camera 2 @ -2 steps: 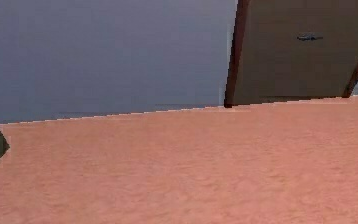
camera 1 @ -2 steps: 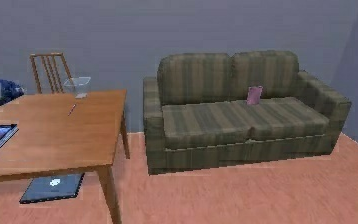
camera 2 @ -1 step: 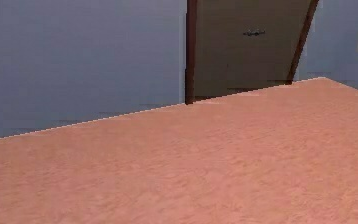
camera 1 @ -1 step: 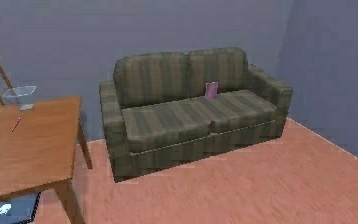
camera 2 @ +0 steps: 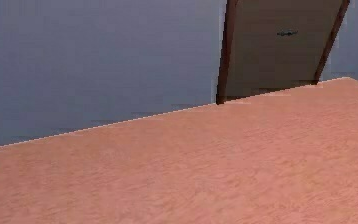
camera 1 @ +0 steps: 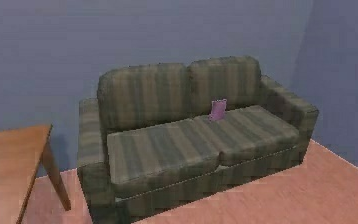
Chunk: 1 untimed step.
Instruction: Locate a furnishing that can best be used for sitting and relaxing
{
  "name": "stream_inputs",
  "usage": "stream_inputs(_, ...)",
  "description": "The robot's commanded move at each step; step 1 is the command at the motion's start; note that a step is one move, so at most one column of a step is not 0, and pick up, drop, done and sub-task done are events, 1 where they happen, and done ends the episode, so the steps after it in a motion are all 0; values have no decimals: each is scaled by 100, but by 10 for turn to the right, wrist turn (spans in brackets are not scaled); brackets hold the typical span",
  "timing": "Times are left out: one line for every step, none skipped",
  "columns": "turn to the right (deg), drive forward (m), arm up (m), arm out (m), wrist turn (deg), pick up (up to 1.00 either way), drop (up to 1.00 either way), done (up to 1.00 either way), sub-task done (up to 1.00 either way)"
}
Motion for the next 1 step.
stream_inputs(0, 0, 0, 0, 0, 0, 0, 100, 0)
